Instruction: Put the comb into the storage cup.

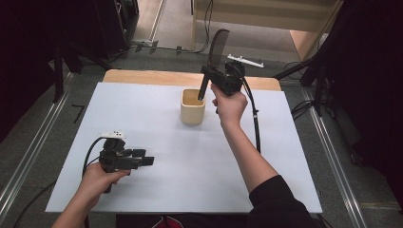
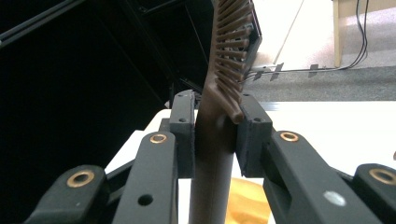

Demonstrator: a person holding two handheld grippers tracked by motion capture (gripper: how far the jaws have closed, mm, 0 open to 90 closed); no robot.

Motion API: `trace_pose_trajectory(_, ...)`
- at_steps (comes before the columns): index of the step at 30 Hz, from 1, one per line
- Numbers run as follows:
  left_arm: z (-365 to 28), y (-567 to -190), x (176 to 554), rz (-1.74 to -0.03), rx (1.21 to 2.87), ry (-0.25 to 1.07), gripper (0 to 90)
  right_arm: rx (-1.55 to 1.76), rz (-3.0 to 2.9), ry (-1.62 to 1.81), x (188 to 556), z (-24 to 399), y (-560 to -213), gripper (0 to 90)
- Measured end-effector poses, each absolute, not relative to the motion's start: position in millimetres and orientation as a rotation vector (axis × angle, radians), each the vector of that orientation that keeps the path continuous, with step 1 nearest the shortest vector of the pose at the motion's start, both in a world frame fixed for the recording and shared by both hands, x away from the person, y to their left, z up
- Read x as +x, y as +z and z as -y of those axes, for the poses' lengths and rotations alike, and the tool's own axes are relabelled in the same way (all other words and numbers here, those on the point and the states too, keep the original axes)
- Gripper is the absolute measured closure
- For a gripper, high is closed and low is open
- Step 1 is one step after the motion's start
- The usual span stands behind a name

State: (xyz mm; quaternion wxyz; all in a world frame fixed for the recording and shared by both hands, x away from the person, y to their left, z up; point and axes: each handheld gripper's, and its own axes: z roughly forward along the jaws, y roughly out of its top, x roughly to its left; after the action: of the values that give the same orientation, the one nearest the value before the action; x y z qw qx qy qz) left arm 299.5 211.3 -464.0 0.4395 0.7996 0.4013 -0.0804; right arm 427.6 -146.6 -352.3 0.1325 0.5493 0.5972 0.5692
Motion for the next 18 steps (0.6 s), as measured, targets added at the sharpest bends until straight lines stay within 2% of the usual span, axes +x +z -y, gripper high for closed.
trace_pose_trajectory(18,-210,-464,299,-0.997,1.984,-0.205,36.1,1.586,-1.697,1.602,449,141,-353,69.9)
